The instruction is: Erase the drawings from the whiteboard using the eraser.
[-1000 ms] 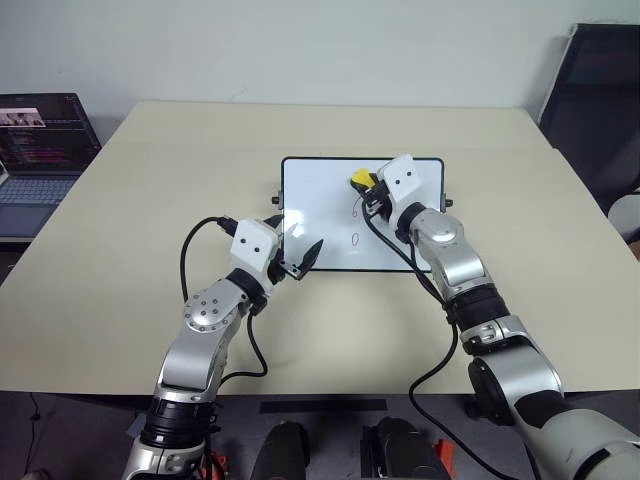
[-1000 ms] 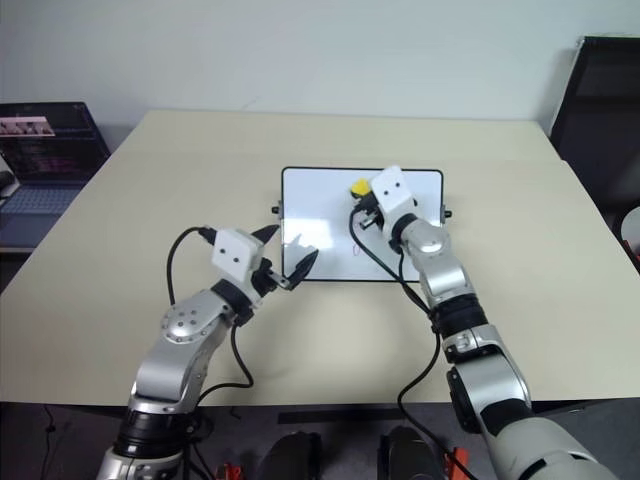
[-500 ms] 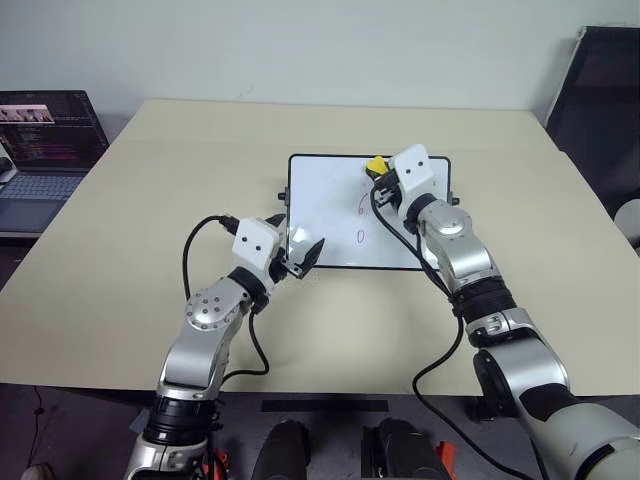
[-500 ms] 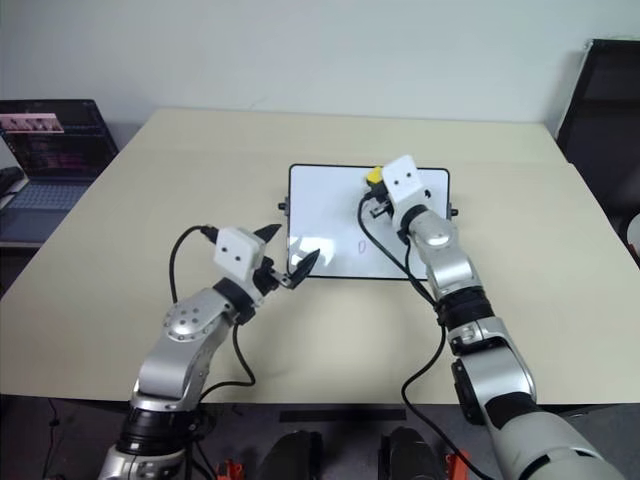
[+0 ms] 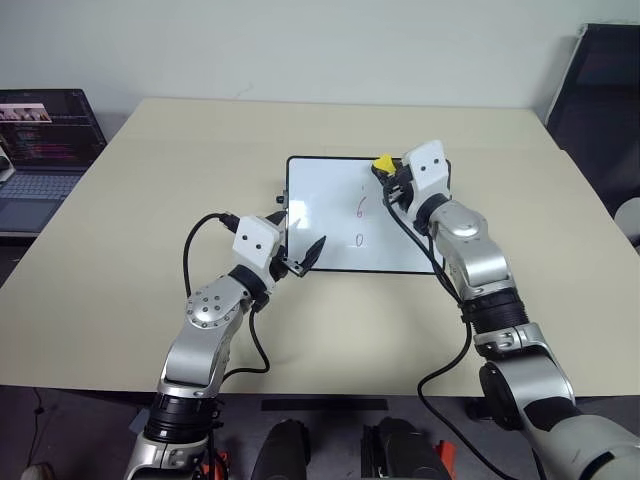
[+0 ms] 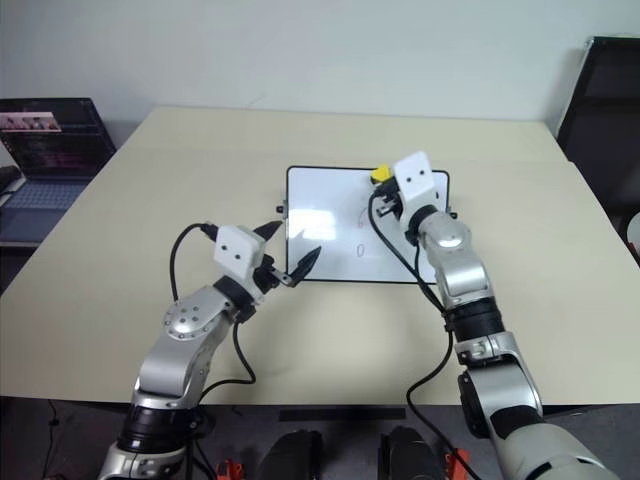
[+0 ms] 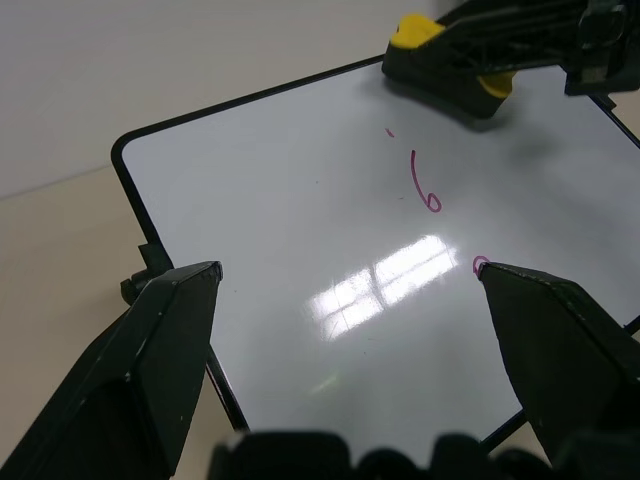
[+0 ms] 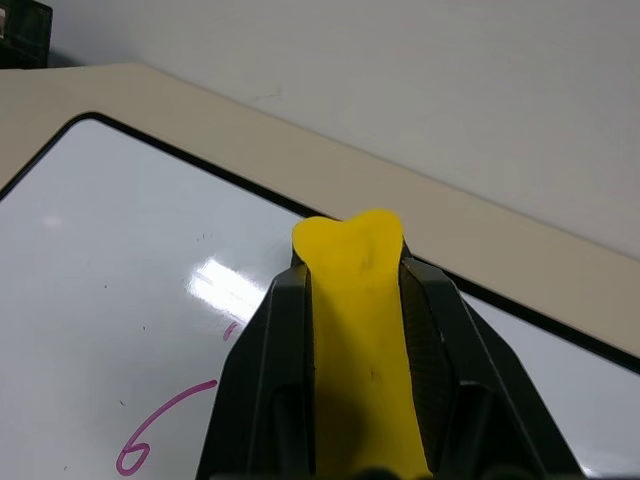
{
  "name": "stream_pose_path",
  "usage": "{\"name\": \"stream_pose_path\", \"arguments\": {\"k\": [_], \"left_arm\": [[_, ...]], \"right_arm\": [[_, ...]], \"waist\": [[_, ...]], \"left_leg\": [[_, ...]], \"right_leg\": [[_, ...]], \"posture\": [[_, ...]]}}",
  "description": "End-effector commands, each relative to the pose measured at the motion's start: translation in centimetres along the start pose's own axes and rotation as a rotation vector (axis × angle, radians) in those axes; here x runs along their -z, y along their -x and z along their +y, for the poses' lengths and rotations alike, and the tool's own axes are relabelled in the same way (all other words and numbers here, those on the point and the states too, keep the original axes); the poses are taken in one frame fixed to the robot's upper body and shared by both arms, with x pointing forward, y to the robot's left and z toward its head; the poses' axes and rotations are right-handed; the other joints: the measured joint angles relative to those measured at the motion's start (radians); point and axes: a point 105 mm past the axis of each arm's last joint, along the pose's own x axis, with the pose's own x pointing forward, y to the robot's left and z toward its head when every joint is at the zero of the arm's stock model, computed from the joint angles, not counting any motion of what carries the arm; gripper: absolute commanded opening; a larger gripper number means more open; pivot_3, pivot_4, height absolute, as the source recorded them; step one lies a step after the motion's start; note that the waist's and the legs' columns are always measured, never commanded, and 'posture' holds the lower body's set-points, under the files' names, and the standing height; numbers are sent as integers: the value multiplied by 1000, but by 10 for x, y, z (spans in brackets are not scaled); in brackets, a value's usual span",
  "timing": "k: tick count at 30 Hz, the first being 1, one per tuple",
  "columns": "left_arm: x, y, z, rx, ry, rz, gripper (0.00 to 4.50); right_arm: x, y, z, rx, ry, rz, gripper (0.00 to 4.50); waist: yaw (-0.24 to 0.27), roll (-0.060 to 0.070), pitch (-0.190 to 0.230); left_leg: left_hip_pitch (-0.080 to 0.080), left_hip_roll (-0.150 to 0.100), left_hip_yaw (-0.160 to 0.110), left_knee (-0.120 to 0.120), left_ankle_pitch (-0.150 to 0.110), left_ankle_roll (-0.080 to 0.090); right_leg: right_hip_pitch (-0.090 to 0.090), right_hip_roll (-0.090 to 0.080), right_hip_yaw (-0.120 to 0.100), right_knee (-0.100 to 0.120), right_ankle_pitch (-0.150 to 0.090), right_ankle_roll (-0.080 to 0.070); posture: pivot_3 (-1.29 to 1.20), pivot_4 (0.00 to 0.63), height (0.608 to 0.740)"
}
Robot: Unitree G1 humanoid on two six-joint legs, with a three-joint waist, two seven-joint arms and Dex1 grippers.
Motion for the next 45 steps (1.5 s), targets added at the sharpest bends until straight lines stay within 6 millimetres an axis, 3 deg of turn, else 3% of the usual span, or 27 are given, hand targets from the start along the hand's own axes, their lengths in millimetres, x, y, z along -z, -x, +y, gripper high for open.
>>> {"name": "stream_pose_path", "arguments": {"k": [1,5,18,45], "left_arm": [[-13,1,-3,13,-2,-52,4500],[-12,2,-3,19,3,-53,4500],[-9,4,-5,35,11,-46,4500],[-9,4,-5,35,14,-44,4500]], "right_arm": [[-27,16,-3,-16,-58,-47,868],[-22,35,-6,-4,-169,-5,868],[20,73,-27,156,-164,102,868],[24,81,-10,126,-45,0,868]], "waist": [[0,0,0],[0,0,0],[-1,0,0],[0,0,0]], "left_leg": [[0,0,-1,0,0,0],[-1,0,-2,0,0,0],[0,0,-1,0,0,0],[0,0,2,0,0,0]], "right_leg": [[0,0,0,0,0,0],[0,0,0,0,0,0],[0,0,0,0,0,0],[0,1,0,-1,0,0]], "posture": [[0,150,740],[0,150,740],[0,150,740],[0,150,740]]}}
